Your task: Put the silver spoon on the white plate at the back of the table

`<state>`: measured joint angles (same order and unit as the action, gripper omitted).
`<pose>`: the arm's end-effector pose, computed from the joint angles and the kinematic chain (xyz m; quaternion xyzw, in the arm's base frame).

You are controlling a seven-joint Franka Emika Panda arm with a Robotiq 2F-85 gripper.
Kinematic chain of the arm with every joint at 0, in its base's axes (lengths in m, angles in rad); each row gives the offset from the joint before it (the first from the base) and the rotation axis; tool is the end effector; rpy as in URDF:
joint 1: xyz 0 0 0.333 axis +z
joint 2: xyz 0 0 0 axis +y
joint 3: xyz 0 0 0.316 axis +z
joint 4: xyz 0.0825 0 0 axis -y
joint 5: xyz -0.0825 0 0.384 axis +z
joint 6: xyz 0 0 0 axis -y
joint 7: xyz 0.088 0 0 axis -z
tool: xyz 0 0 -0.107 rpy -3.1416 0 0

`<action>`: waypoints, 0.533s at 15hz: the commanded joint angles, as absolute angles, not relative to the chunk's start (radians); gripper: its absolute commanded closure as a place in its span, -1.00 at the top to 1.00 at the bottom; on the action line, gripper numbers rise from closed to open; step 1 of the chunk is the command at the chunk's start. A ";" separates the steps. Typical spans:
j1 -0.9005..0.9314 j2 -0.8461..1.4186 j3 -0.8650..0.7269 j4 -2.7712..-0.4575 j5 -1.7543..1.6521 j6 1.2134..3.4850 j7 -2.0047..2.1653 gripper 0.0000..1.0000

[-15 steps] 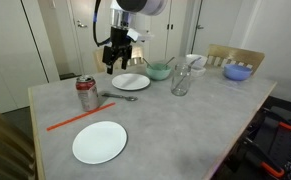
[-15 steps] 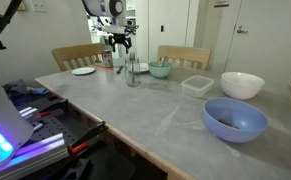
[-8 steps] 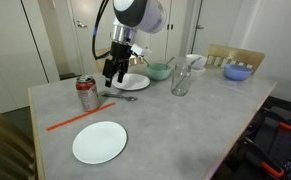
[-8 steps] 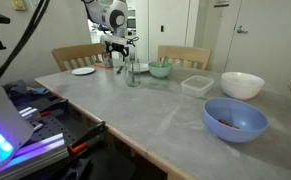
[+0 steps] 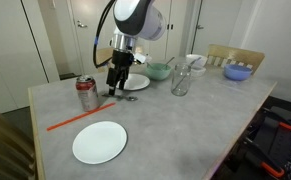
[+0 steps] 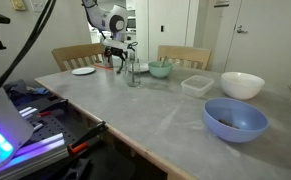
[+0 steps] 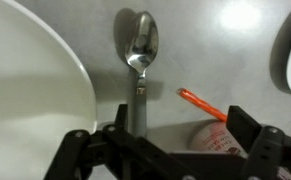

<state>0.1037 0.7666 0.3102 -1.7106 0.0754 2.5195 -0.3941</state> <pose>0.6291 0.2528 0.1689 -0.9381 -0.3200 -0.0340 0.1282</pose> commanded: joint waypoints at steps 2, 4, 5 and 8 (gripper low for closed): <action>0.110 0.776 0.285 -1.706 0.034 2.467 -0.399 1.00; 0.117 0.774 0.270 -1.712 0.013 2.465 -0.391 1.00; 0.121 0.774 0.262 -1.715 0.001 2.468 -0.386 1.00; 0.131 0.773 0.245 -1.726 -0.033 2.492 -0.375 1.00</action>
<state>0.1150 0.7720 0.2675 -1.7164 -0.0032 2.4805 -0.3870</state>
